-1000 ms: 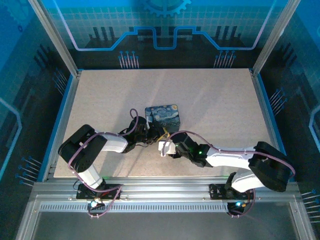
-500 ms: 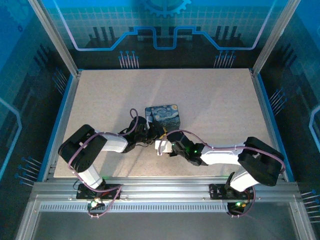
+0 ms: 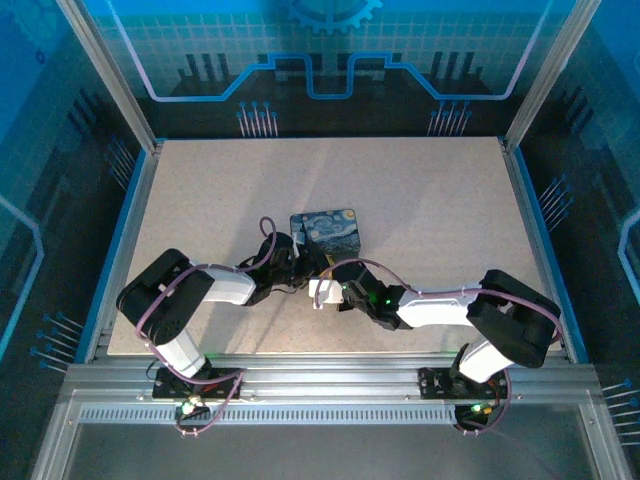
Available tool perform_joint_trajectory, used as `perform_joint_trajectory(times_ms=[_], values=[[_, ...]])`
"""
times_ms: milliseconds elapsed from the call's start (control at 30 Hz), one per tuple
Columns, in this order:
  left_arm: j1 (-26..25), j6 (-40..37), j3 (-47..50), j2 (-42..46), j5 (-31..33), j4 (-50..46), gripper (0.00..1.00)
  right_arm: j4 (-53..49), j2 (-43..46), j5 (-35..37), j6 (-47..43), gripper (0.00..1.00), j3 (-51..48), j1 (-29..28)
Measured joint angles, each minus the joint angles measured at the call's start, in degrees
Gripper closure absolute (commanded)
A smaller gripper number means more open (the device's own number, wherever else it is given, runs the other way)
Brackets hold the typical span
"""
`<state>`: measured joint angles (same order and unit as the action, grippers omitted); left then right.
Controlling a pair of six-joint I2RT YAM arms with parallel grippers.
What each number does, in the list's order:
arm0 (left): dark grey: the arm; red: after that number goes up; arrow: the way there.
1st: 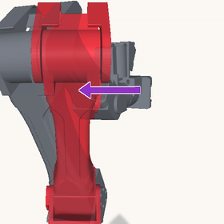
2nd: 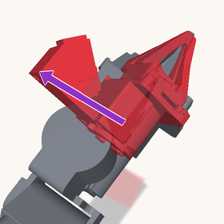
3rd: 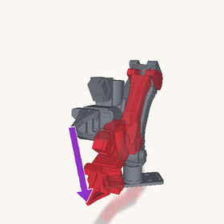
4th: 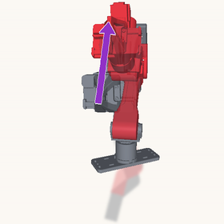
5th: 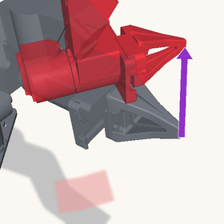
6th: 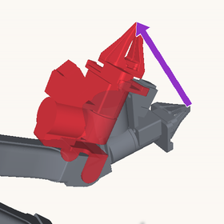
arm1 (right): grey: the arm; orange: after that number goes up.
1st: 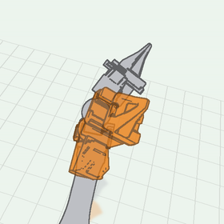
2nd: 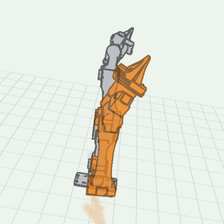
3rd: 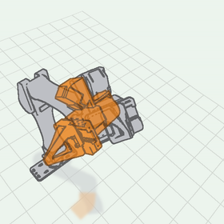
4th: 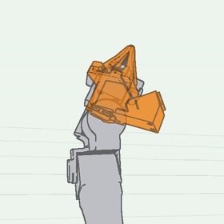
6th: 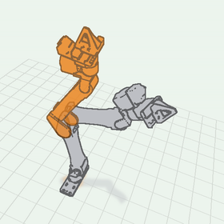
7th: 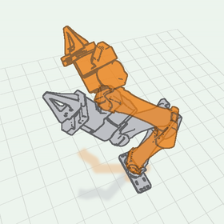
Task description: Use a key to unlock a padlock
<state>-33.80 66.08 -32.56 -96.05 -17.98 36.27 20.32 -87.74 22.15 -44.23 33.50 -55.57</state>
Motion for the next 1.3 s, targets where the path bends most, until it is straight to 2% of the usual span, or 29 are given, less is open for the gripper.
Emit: perform_joint_trajectory(times_ms=[200, 367, 633, 967, 1300], values=[[0.0, 0.0, 0.0, 0.0, 0.3, 0.0, 0.79, 1.3, -0.7, 0.5, 0.0, 0.77, 0.0, 0.2], [0.0, 0.0, 0.0, 0.0, 0.6, 0.0, 0.79, 2.3, -1.3, 1.3, -0.1, 0.88, 0.2, 0.4], [0.1, 0.1, -0.1, 0.0, 1.3, -0.3, 0.79, 3.4, -1.6, 1.5, -0.3, 0.99, 0.2, 0.5], [0.3, 0.3, -0.3, 0.0, 1.7, -0.4, 0.80, 4.2, -1.6, 1.3, 2.8, 1.00, 0.2, 1.0], [0.3, 1.4, -0.3, 0.1, 1.5, -0.4, 0.79, 3.0, 0.0, -1.6, 15.0, 1.00, 0.2, 2.1]])
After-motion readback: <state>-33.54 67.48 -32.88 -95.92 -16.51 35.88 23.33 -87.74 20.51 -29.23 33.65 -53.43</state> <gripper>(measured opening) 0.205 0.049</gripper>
